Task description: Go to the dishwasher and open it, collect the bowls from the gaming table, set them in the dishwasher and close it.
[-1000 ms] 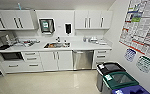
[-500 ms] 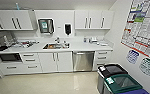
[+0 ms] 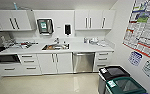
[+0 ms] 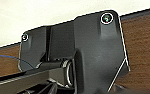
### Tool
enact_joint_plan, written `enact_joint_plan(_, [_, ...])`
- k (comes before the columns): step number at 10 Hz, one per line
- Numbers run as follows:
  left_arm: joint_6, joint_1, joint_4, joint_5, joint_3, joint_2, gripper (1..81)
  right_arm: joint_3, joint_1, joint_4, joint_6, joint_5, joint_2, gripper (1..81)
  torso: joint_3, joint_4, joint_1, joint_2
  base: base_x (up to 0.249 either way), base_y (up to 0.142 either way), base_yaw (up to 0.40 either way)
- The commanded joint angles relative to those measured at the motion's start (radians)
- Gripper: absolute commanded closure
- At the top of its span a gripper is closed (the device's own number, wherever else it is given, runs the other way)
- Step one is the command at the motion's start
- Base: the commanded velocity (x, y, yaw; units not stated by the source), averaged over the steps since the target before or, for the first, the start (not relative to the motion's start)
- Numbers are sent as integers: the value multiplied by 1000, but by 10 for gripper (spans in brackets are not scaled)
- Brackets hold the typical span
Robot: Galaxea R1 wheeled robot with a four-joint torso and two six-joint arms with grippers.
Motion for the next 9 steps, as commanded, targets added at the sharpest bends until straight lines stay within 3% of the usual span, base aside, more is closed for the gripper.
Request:
enact_joint_plan(1, [0, -48, -9, 58, 5, -19, 10, 13, 39, 1, -5, -50, -15, 10, 0, 0, 0, 0, 121, 0, 0])
enact_joint_plan(9, [0, -48, -9, 56, 5, -19, 10, 13, 37, 1, -3, -52, -15, 10, 0, 0, -1, 0, 122, 0, 0])
